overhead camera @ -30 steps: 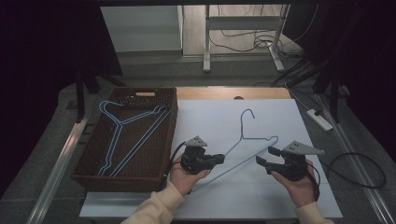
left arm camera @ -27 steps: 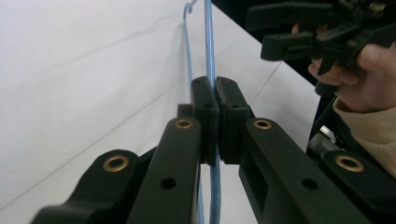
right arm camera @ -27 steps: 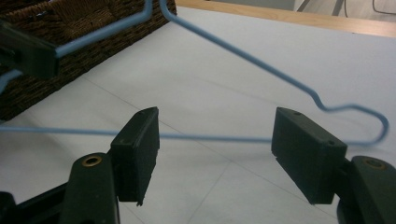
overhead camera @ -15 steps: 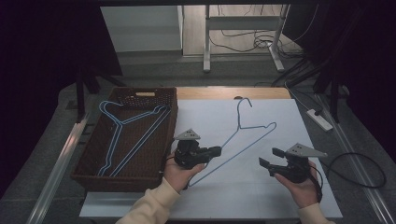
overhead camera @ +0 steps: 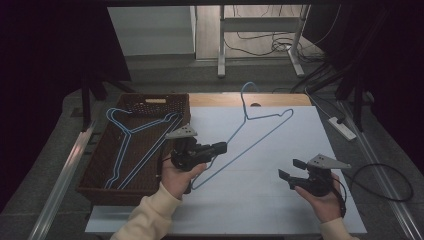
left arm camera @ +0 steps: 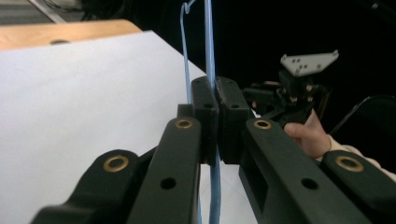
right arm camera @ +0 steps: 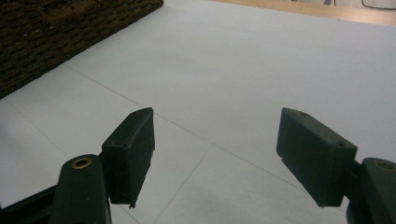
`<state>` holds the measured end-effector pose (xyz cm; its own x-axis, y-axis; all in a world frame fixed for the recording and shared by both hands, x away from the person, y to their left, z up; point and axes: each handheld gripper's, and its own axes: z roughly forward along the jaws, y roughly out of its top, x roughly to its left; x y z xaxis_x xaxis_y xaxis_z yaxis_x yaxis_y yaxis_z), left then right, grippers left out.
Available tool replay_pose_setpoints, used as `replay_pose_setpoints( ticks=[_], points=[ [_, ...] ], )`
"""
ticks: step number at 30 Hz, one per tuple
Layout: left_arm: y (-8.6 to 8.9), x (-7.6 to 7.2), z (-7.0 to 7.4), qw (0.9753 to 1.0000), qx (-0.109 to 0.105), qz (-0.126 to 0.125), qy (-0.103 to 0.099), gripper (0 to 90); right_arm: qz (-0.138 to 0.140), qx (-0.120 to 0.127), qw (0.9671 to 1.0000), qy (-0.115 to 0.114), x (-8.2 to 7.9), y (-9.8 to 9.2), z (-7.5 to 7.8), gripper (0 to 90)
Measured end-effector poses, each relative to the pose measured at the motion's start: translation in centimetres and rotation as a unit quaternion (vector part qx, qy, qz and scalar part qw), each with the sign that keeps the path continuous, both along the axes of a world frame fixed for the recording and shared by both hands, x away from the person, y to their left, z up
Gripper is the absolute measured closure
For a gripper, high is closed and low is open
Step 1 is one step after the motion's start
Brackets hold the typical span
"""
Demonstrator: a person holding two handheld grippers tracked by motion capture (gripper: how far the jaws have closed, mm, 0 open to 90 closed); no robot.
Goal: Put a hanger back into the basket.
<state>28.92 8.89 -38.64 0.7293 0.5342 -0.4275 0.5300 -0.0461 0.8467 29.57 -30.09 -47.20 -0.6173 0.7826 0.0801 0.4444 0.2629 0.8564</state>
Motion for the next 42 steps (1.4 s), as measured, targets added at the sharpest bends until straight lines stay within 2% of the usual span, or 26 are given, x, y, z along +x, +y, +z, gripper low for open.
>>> replay_pose_setpoints(
  ticks=[6,11,12,21,28,37,42],
  points=[
    [1.8,-0.1,0.9,0.9998,-0.003,0.015,-0.010,87.1,-0.002,-0.005,1.0000,0.003,0.1,0.0,-0.2,28.6],
    [4.5,-0.2,1.5,0.9993,-0.011,0.033,-0.015,87.1,-0.003,-0.012,0.9999,0.009,0.3,0.0,-0.4,28.5],
    [4.5,-0.2,1.5,0.9993,-0.011,0.033,-0.015,87.1,-0.003,-0.012,0.9999,0.009,0.3,0.0,-0.4,28.5],
    [9.1,-0.3,1.6,0.9972,-0.014,0.069,-0.023,87.1,-0.006,-0.018,0.9997,0.014,0.5,0.0,-0.7,28.4],
    [12.2,-0.7,1.8,0.9956,-0.028,0.084,-0.031,87.1,-0.007,-0.024,0.9995,0.017,0.6,0.0,-0.9,28.4],
    [14.9,-0.9,1.3,0.9917,0.001,0.123,-0.038,87.1,-0.007,-0.029,0.9994,0.019,0.6,0.1,-1.0,28.4],
    [16.5,-0.9,0.8,0.9896,0.007,0.139,-0.036,87.1,-0.006,-0.030,0.9993,0.020,0.6,0.1,-1.1,28.4]
  ],
)
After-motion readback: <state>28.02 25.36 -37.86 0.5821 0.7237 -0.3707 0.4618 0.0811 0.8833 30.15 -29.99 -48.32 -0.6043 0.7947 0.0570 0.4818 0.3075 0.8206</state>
